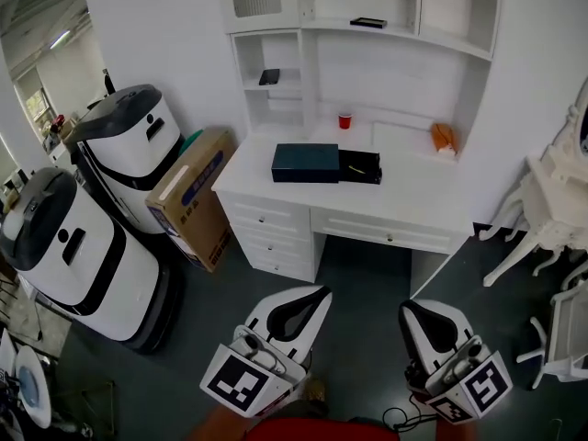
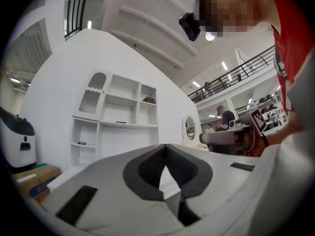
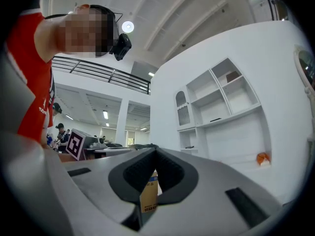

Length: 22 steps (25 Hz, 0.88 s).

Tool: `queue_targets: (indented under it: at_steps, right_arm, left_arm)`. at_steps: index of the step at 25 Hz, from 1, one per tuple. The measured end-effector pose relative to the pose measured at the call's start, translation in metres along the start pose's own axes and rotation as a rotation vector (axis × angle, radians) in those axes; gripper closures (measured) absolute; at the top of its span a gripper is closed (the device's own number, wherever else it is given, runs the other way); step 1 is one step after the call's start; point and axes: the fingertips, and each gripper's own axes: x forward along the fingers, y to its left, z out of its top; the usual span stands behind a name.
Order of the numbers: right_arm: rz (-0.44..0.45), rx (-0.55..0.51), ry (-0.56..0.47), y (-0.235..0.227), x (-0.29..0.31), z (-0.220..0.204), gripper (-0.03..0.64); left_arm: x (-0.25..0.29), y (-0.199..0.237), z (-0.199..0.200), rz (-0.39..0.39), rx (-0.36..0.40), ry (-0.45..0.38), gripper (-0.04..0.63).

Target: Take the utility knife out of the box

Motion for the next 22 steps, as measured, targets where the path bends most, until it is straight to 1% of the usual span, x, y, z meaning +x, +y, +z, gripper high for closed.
queue_targets:
  at_steps: [2,8,17,22]
  right_arm:
    - [-0.008,-0.006,0.004,-0.009,0.020,-0.001,0.604]
    - [-0.006,-0.023,0.027,-0.034,0.065,-0.006,0.604]
    - [0.015,-0.025,0.039,-0.092,0.124,-0.024,0.604]
    - [0.035,-0.016,0.047,-0.144,0.165,-0.038,0.604]
  left_arm:
    - [0.010,0.019,-0.010,-0.010,-0.018,0.042,0.590]
    - [0.039,0.063,-0.014,-0.015,-0.030,0.027,0.589]
    - [0.090,0.120,-0.029,0.013,-0.047,0.033,0.589]
    - [0.134,0.165,-0.030,0.054,0.001,-0.033,0.589]
